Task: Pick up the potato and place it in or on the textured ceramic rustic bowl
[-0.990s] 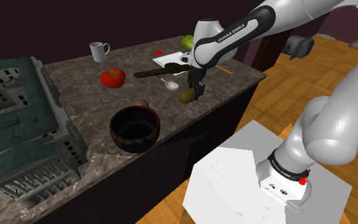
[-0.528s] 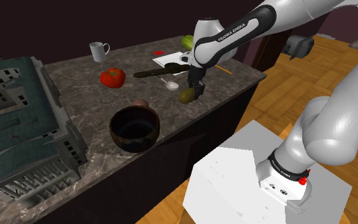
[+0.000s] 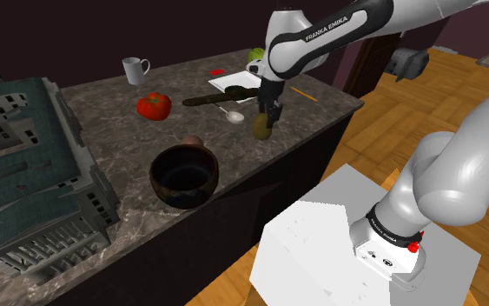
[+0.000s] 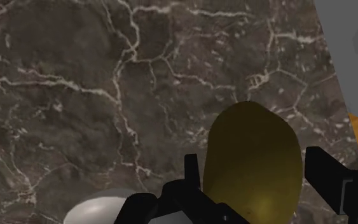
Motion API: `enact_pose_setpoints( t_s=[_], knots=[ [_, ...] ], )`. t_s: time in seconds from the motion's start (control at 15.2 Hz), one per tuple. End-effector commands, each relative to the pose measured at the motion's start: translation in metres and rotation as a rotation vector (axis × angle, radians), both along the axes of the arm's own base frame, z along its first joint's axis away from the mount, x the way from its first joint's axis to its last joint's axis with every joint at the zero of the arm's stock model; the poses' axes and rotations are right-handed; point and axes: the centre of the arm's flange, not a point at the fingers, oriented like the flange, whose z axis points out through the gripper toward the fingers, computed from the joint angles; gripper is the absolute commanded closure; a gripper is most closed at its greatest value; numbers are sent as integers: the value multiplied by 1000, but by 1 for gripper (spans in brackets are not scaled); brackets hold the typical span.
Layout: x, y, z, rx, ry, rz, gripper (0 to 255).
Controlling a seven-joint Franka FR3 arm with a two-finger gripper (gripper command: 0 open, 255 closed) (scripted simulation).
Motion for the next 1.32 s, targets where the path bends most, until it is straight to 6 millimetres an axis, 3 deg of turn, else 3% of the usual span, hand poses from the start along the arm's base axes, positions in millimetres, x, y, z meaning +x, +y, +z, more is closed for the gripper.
enact_pose_setpoints(
  t_s=[0.0,1.25],
  knots=[
    [0,0,12,0,0,0,255],
    [0,0,113,0,0,0,255]
  ],
)
